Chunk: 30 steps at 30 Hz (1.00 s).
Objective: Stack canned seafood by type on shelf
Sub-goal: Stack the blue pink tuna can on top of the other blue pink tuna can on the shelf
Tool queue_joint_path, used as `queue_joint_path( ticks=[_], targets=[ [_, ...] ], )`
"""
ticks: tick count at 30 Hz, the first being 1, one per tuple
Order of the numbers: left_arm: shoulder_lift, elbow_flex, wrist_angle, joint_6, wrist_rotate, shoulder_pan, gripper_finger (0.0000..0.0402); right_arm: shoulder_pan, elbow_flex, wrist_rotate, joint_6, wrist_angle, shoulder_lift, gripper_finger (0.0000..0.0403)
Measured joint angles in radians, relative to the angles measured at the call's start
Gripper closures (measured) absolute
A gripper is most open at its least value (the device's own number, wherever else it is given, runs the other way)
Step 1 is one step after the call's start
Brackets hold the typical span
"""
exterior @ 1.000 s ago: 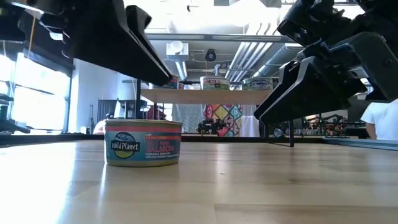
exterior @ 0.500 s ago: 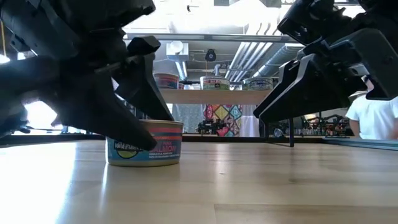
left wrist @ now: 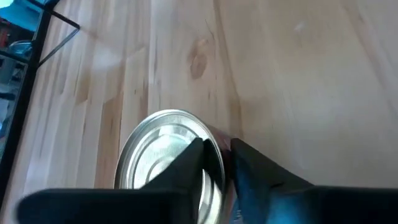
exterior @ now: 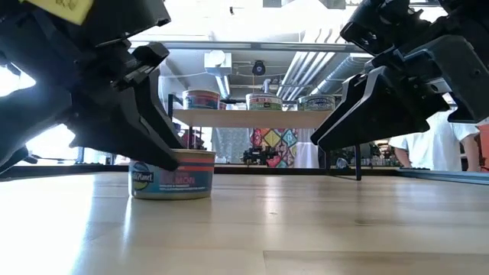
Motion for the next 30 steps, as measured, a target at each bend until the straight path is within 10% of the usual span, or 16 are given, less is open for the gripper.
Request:
queue_joint_path(
  ticks=[5, 30],
  targets=[
    [-0.003, 0.000, -0.005, -0.014, -0.003, 0.001, 0.0394, 0.000, 0.000, 0.000, 0.000, 0.000, 0.000, 0.0204],
    [-0.133, 0.096, -0.143, 0.061, -0.106, -0.041, 0.0401, 0.000, 0.000, 0.000, 0.000, 0.000, 0.000, 0.0204]
  ],
)
